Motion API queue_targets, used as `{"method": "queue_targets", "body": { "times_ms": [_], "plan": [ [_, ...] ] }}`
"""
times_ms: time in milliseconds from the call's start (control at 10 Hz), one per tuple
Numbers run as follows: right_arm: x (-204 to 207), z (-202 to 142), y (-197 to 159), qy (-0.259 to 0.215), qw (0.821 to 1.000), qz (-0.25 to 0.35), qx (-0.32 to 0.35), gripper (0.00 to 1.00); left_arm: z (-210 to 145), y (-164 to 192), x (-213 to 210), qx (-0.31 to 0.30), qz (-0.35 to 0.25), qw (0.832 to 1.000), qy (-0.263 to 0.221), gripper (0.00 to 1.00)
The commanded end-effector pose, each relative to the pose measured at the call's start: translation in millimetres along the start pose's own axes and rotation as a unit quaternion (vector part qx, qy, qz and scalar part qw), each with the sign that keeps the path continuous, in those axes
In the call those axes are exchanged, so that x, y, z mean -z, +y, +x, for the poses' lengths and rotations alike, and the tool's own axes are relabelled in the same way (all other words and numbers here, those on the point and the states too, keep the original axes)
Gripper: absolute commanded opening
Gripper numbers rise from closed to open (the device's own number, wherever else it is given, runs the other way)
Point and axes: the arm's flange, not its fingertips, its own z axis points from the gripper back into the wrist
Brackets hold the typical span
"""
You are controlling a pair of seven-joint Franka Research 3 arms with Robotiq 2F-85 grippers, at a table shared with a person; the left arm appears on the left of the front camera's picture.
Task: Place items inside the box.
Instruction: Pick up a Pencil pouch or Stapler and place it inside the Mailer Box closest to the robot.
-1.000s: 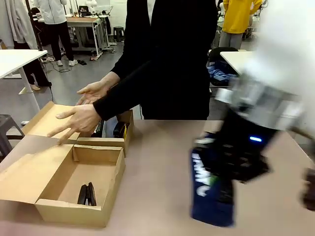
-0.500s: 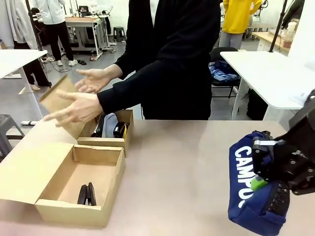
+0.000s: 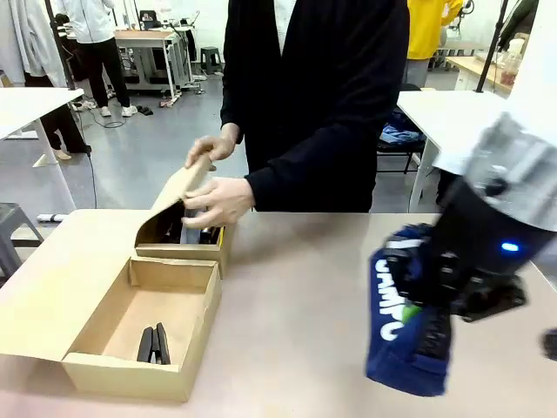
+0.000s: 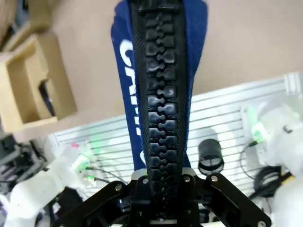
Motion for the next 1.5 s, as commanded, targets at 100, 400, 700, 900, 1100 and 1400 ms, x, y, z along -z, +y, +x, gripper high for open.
{"method": "queue_targets", "body": {
  "times_ms": [100,400,700,900,1100,1400],
  "plan": [
    [16,17,104,0.004,0.997,-0.014,-0.077,0.07,0,-2,1,0.007,-0.01,1.0,-0.004,1.0],
    [27,21,138,0.025,0.993,-0.032,-0.107,0.07,0,-2,1,0.007,-0.01,1.0,-0.004,1.0],
    [25,17,125,0.02,0.995,-0.034,-0.093,0.07,0,-2,1,0.007,-0.01,1.0,-0.004,1.0],
    [24,13,124,0.01,0.996,-0.033,-0.088,0.07,0,-2,1,0.007,-0.01,1.0,-0.004,1.0],
    [42,11,154,0.008,0.992,0.003,-0.127,0.07,0,-2,1,0.007,-0.01,1.0,-0.004,1.0],
    [69,2,226,0.05,0.984,0.148,-0.085,0.07,0,-2,1,0.007,-0.01,1.0,-0.004,1.0]
  ]
}}
